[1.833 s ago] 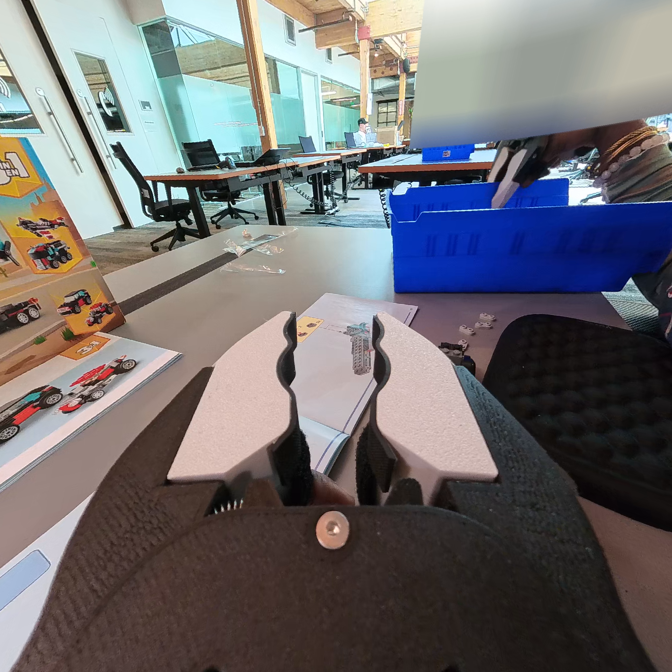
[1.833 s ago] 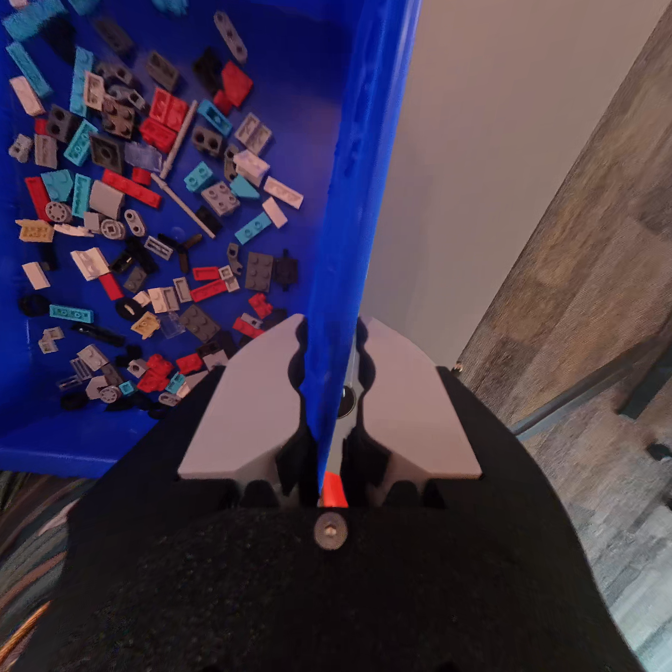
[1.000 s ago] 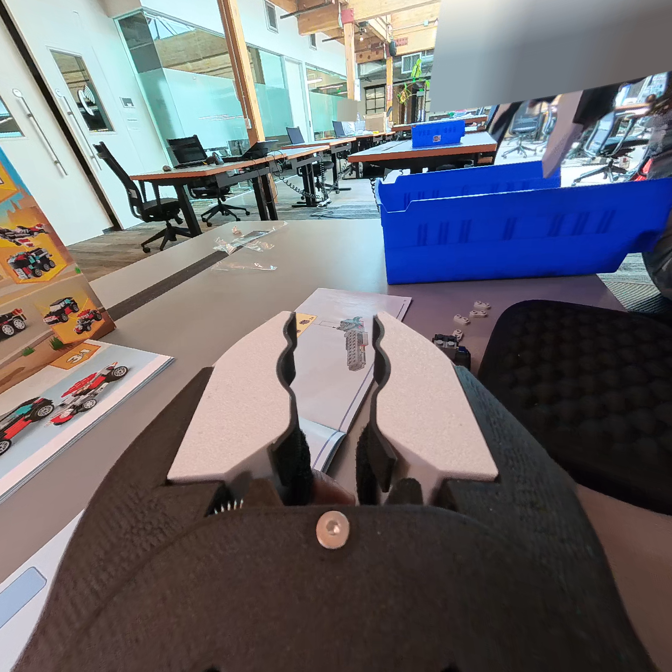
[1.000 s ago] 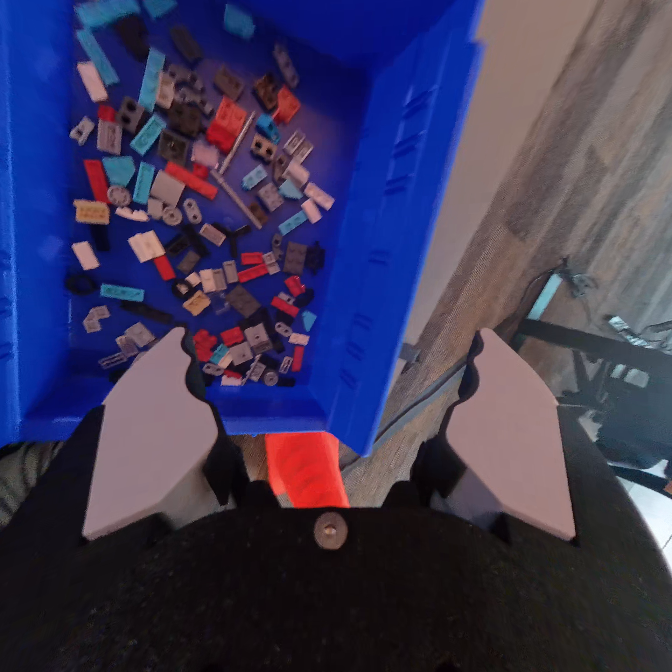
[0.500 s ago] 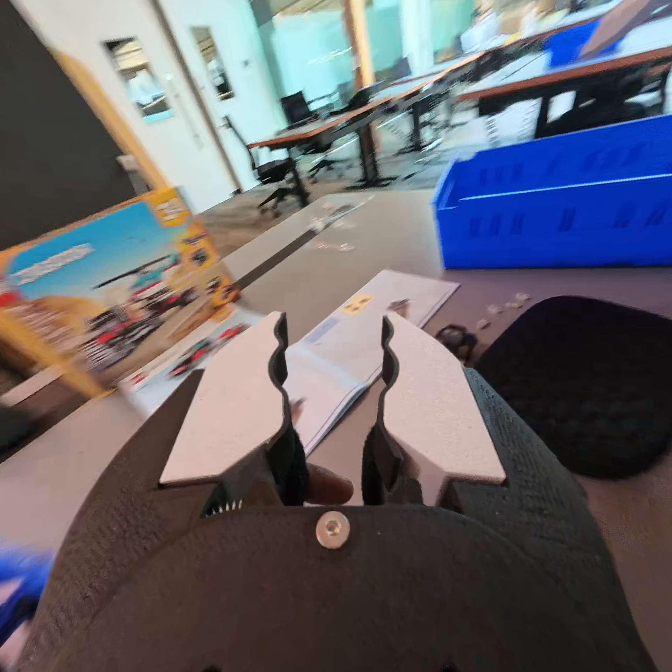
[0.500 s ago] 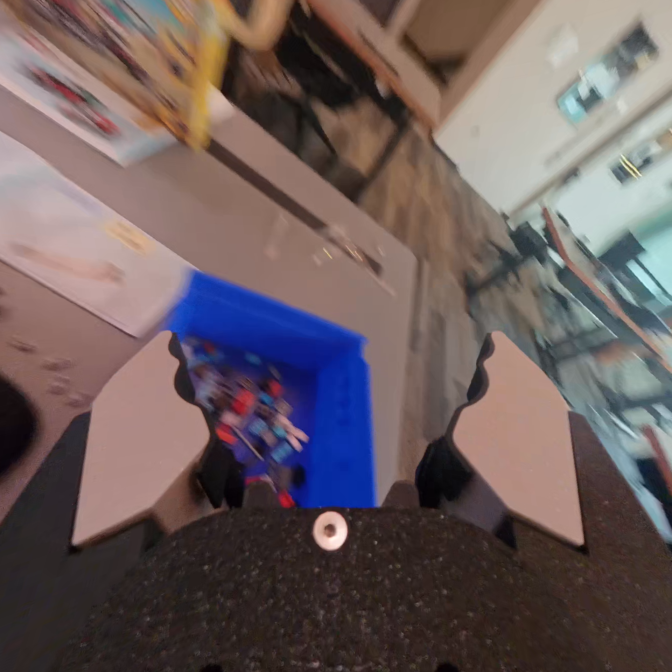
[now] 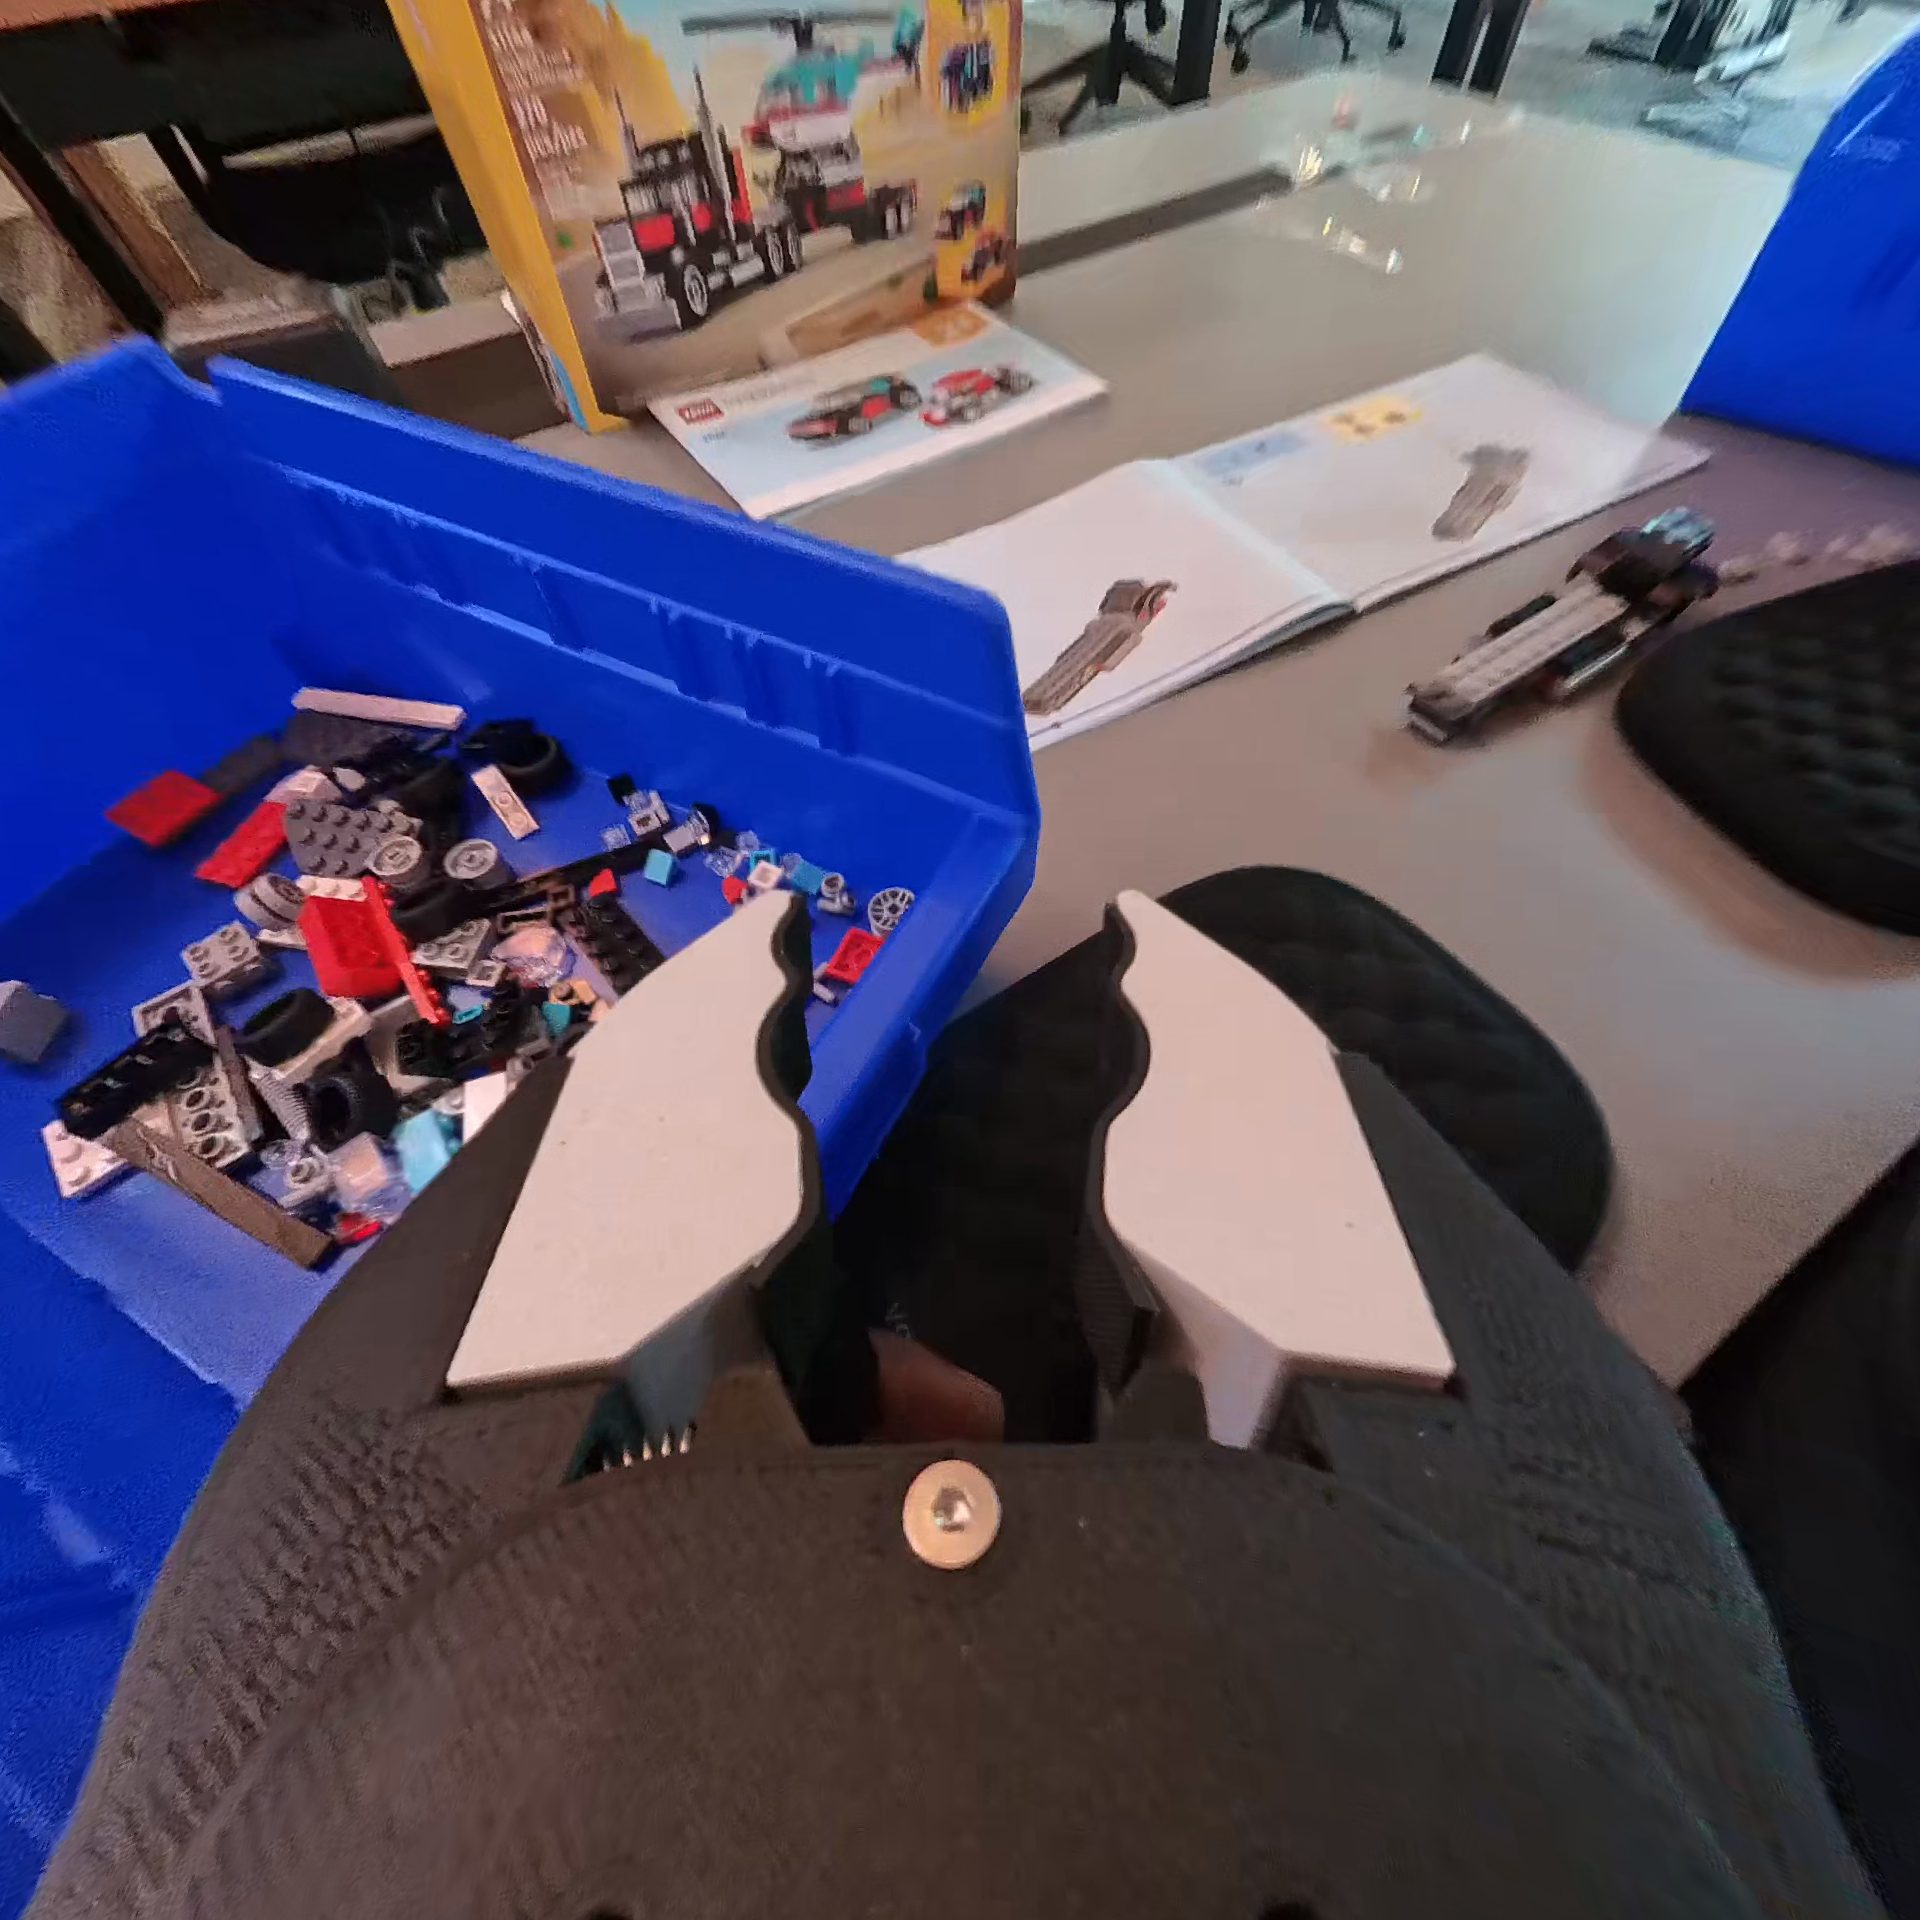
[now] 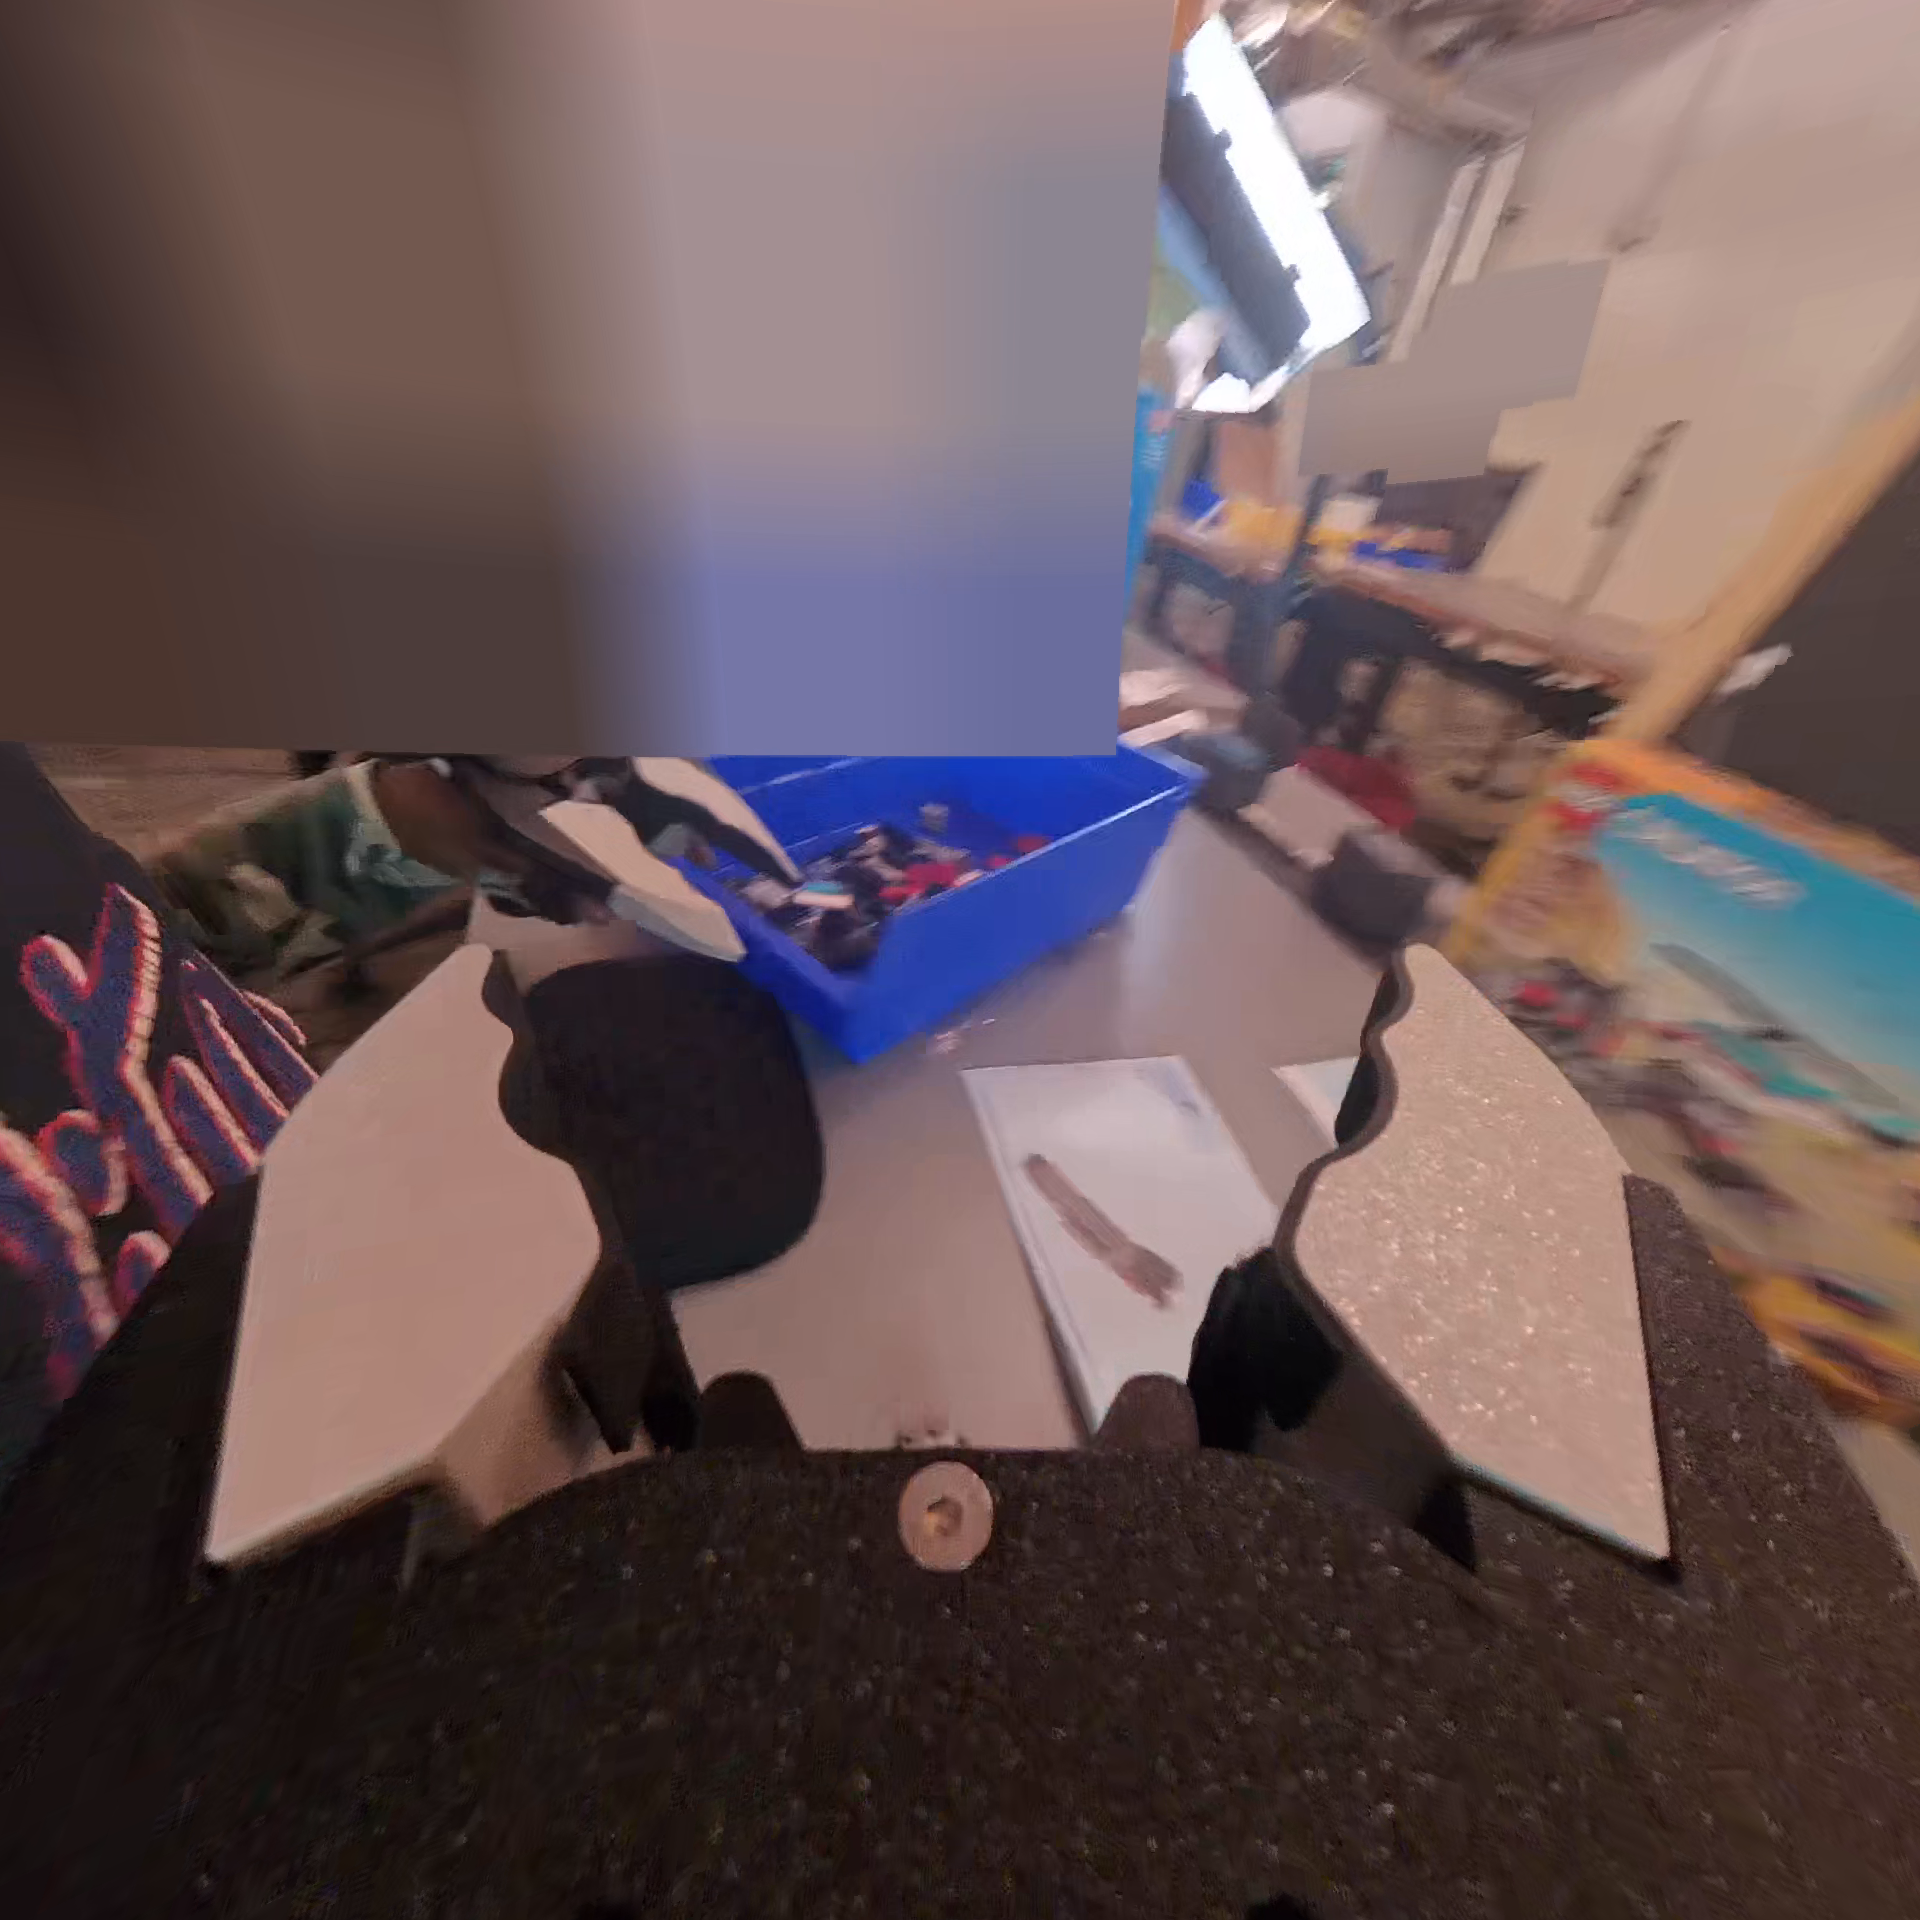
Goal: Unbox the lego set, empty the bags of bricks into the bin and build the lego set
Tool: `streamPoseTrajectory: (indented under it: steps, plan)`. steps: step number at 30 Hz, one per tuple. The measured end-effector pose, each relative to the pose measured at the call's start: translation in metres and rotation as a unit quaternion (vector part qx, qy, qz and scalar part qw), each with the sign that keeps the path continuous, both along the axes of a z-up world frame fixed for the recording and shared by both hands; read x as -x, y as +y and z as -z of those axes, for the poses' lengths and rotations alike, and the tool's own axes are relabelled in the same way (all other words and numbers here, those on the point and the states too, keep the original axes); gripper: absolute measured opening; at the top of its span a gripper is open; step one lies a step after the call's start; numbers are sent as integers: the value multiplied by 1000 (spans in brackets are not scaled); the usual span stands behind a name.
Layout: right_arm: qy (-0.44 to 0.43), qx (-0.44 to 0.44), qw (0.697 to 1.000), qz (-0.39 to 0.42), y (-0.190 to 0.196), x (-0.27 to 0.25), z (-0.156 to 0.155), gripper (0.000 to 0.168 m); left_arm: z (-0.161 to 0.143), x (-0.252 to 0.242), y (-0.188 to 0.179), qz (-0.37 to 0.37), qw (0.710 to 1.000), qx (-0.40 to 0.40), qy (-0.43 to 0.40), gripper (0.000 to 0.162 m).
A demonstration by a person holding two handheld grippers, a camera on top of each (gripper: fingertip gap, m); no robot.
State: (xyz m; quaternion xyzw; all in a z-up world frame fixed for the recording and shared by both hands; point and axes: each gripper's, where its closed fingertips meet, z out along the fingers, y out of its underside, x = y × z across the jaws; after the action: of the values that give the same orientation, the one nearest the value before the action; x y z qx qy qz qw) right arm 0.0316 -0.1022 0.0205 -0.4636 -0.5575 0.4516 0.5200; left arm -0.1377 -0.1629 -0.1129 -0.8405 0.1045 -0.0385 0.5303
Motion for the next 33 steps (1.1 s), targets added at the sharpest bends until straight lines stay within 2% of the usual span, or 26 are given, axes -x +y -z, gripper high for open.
streamPoseTrajectory:
  steps: [1,3,7,11,14,20,22,26,30,33]
  plan:
    - [-25,10,999,-18,-2,21,18,144,8,0,2,0,1000,13,3,53]
    - [-60,4,998,-32,-5,56,47,126,20,2,5,-2,999,33,3,52]
    - [-27,-61,996,-54,-24,102,63,99,27,0,7,5,999,41,15,46]
    - [-27,-79,992,-96,-42,122,82,87,29,3,7,7,998,47,30,37]
    - [-59,-44,991,-110,-43,123,99,84,27,2,8,21,998,50,18,31]
    - [-33,73,989,-123,-35,119,98,68,28,6,14,27,997,72,7,19]
    - [-14,107,987,-119,-28,116,92,64,26,7,17,26,996,80,-7,18]
    - [8,163,982,-101,-13,112,88,62,12,30,33,1,997,81,17,17]
    - [14,184,977,-105,-12,110,85,60,34,42,50,30,981,190,14,17]
    - [9,175,980,-98,-10,109,86,60,46,38,62,68,971,225,42,14]
